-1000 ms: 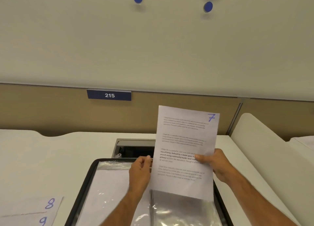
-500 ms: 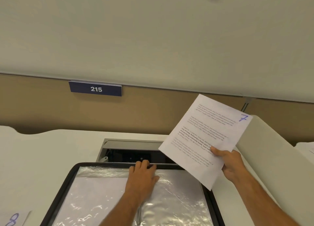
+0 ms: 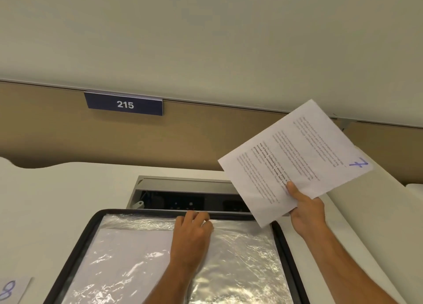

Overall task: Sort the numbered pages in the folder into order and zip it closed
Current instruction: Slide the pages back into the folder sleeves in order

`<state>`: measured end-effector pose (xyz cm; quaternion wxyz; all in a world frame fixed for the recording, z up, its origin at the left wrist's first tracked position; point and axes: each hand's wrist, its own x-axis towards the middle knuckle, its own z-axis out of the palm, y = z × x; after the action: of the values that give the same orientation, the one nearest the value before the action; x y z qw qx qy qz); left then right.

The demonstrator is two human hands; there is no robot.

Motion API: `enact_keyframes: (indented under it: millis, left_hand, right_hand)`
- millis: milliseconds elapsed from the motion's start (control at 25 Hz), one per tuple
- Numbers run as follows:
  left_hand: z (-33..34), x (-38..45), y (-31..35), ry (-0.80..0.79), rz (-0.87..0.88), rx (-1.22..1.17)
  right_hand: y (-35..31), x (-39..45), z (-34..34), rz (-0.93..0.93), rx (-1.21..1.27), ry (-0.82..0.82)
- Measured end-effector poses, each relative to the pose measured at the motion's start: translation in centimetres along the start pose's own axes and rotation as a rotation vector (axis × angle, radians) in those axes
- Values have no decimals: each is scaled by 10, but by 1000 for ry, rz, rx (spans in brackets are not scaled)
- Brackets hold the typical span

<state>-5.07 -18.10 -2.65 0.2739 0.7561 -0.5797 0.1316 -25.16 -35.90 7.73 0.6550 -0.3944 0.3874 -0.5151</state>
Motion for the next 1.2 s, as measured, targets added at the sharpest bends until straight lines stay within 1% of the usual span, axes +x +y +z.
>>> enact_keyframes:
  millis: [120, 240, 360, 640, 880, 1000, 1120, 1200]
  left_hand:
    - [2, -1, 0, 27, 5, -37]
    - [8, -3, -3, -27, -9, -82]
    - [12, -4, -4, -95, -19, -39]
    - [8, -4, -3, -161, -6, 38]
    - [3, -2, -3, -112, 7, -5]
    - [4, -2, -5, -94, 15, -46]
    - [2, 0, -7, -133, 0, -101]
    - [-5, 8, -5, -214, -50, -101]
  right_hand:
    - [7, 1, 14, 6, 49, -30]
    - [14, -3, 29, 3, 90, -68]
    - [23, -6, 41, 9, 97, -99]
    - [42, -14, 53, 4, 87, -165]
    - [54, -16, 44, -8, -90, -281]
    - [46, -3, 31, 0, -190, -300]
    - [33, 10, 21, 24, -329, -327]
    - [26, 15, 18, 43, -411, -360]
